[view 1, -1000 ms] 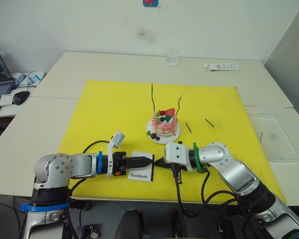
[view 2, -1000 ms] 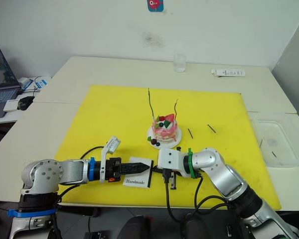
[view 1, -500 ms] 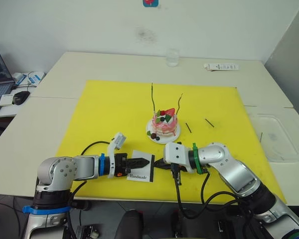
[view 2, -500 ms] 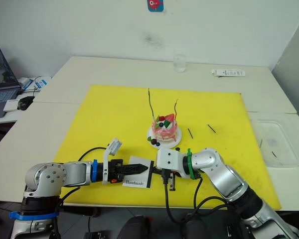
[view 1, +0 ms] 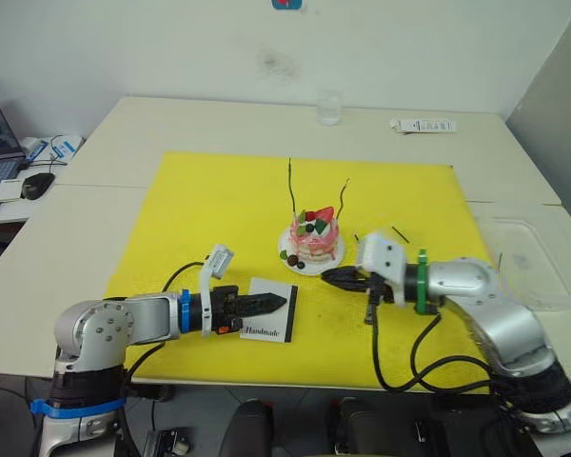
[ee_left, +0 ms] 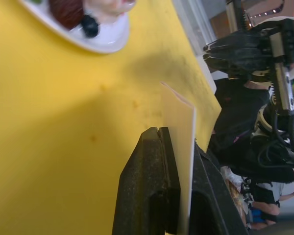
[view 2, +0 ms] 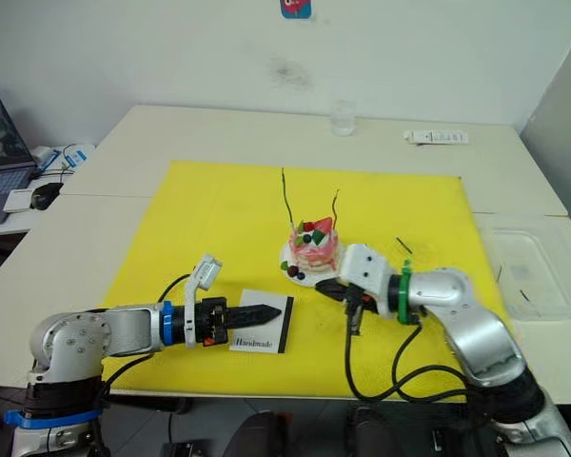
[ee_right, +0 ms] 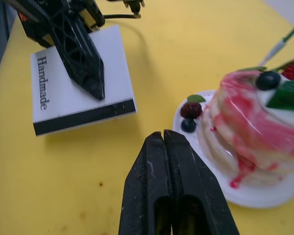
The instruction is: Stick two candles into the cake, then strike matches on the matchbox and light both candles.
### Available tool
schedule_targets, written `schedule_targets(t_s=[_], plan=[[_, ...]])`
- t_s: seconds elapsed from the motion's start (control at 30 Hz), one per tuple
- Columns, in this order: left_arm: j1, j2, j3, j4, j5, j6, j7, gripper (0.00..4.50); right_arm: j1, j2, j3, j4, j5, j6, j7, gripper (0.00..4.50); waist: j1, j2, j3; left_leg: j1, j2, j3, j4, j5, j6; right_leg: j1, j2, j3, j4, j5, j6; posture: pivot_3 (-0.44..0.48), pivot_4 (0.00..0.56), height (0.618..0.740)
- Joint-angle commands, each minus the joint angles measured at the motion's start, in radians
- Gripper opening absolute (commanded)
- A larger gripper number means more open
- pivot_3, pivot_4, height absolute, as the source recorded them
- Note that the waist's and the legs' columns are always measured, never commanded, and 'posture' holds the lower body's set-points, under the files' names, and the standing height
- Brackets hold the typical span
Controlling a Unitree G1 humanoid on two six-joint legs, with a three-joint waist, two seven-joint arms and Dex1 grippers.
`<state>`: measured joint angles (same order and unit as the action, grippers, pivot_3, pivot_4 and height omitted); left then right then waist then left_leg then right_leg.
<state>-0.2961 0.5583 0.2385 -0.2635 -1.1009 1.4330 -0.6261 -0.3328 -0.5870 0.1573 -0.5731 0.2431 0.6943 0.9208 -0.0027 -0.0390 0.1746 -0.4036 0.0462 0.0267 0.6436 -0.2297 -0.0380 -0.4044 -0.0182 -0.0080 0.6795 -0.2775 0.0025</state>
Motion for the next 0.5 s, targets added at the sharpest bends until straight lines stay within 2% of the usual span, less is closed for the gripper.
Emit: schedule_targets(t_s=[0.03,0.17,0.27,0.5], plan=[[-0.01,0.028,0.068,-0.056,-0.097,0.001,-0.016,0.06,0.059,-0.033,-0.126,-0.113,0.088,0.05,-0.025,0.0,0.0,0.0,0.0,0.0,0.0,0.0,0.0,0.0,0.0,0.0,0.0,0.0,0.0,0.0,0.0,0.0,0.15,0.74],[0.008,0.067,0.085,-0.094,-0.153,-0.007,-0.013,0.06,0.133,-0.025,-0.195,-0.146,0.102,0.063,-0.111,0.0,-0.001,0.0,0.0,0.0,0.0,0.0,-0.001,0.0,0.0,0.0,0.0,0.0,0.0,-0.001,0.0,0.0,0.15,0.74],[0.02,0.08,0.095,-0.102,-0.154,-0.034,0.016,0.0,0.204,0.03,-0.222,-0.134,0.051,0.023,-0.235,0.58,-0.002,0.0,0.0,0.0,0.0,0.001,0.0,0.0,0.0,0.0,0.0,0.001,0.0,-0.001,0.0,0.0,0.15,0.74],[0.032,0.086,0.084,-0.103,-0.166,-0.07,0.051,0.0,0.271,0.114,-0.112,-0.053,-0.119,-0.123,-0.433,3.07,-0.002,0.0,0.001,0.0,0.0,0.002,0.0,0.0,0.0,0.0,0.0,0.002,0.0,-0.001,0.0,0.0,0.15,0.74]])
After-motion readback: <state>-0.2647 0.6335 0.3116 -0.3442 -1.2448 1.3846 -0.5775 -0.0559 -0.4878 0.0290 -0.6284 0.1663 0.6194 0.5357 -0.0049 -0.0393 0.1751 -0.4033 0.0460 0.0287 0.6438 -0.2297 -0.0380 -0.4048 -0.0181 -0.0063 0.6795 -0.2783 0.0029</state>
